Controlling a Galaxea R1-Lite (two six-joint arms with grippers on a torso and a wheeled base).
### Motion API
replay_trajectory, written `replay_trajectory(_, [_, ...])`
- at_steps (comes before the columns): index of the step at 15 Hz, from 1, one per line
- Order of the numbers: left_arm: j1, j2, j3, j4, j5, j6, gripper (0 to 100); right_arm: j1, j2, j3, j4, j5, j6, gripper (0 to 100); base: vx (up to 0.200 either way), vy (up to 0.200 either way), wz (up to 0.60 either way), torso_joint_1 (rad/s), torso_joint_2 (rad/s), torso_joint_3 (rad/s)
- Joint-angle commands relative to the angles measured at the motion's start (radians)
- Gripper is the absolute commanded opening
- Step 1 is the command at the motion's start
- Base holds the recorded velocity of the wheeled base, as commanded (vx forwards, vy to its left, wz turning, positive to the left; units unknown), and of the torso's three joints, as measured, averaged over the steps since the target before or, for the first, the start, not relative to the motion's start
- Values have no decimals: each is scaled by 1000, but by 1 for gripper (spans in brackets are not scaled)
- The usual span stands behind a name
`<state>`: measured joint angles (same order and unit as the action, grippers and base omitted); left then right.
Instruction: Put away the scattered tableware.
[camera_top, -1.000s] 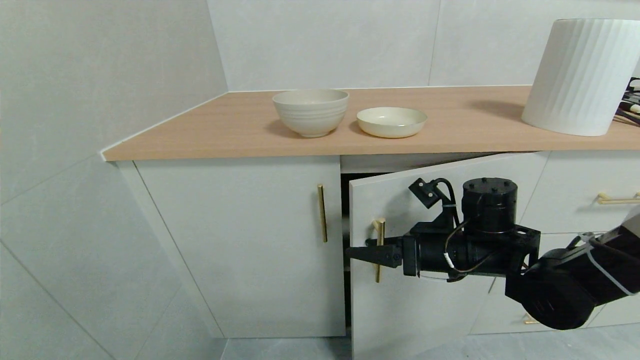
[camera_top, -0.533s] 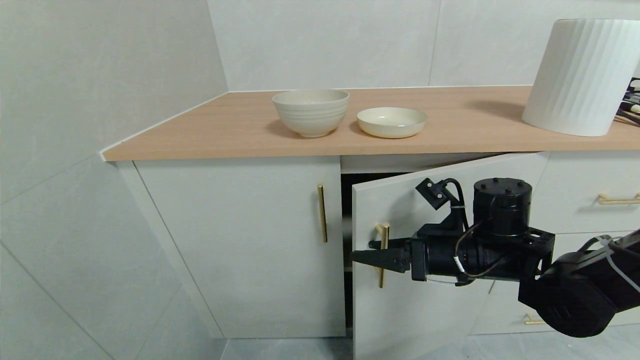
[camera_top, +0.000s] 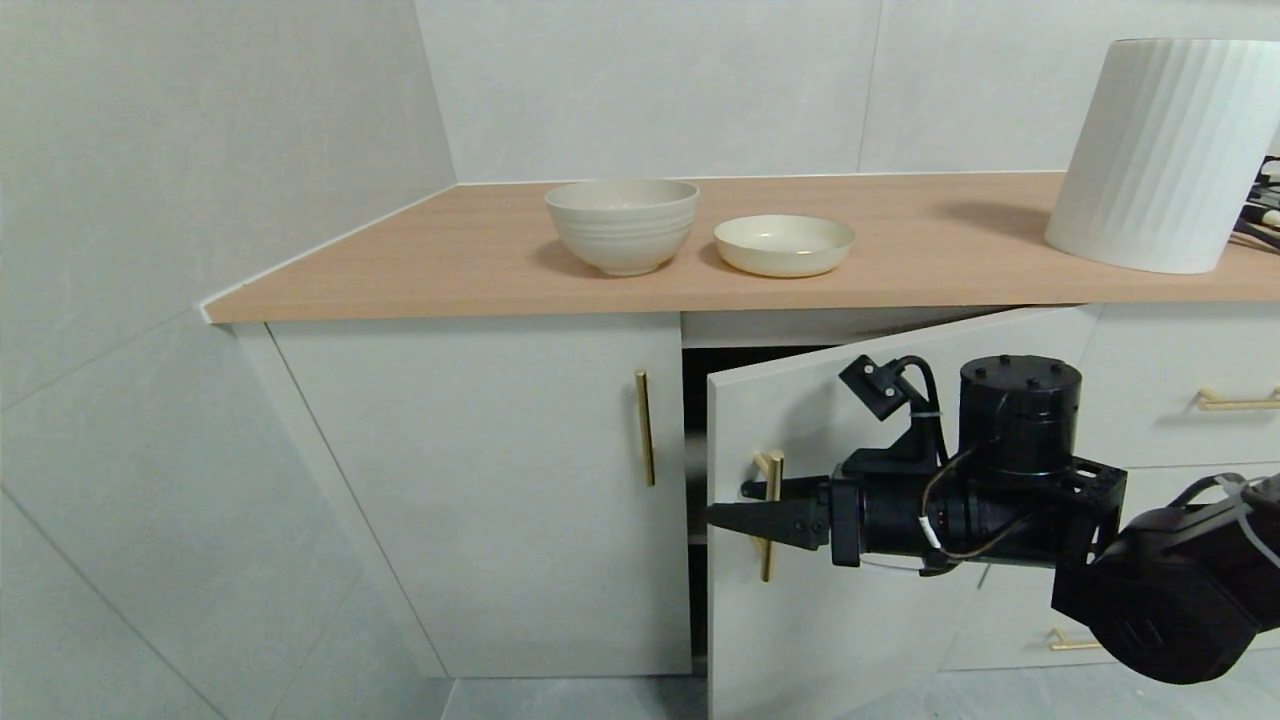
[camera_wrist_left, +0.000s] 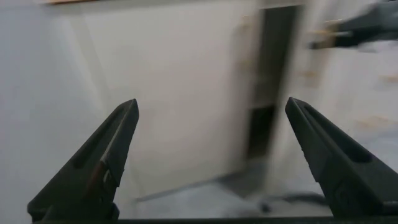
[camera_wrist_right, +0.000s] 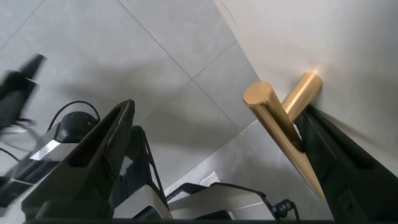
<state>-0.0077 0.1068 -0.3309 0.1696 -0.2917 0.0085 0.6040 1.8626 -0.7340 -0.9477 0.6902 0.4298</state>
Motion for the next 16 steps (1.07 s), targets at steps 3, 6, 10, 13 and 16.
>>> replay_trajectory(3, [-6, 577, -324, 48, -282, -9, 100, 0, -20, 10, 1, -3, -2, 100, 0, 0, 0, 0, 0, 0])
replay_trajectory(6, [-12, 860, -323, -78, -308, 1, 100, 0, -17, 12, 1, -3, -2, 100, 0, 0, 0, 0, 0, 0])
replay_trajectory(10, [-29, 1134, -303, -242, -305, -12, 100, -1, -20, 12, 1, -3, 0, 100, 0, 0, 0, 0, 0, 0])
replay_trajectory(13, [-80, 1214, -293, -271, -305, -88, 100, 0, -6, 13, 1, -1, -2, 100, 0, 0, 0, 0, 0, 0])
replay_trajectory(16, [-120, 1222, -292, -271, -307, -119, 100, 0, -5, 13, 0, -1, -2, 100, 0, 0, 0, 0, 0, 0])
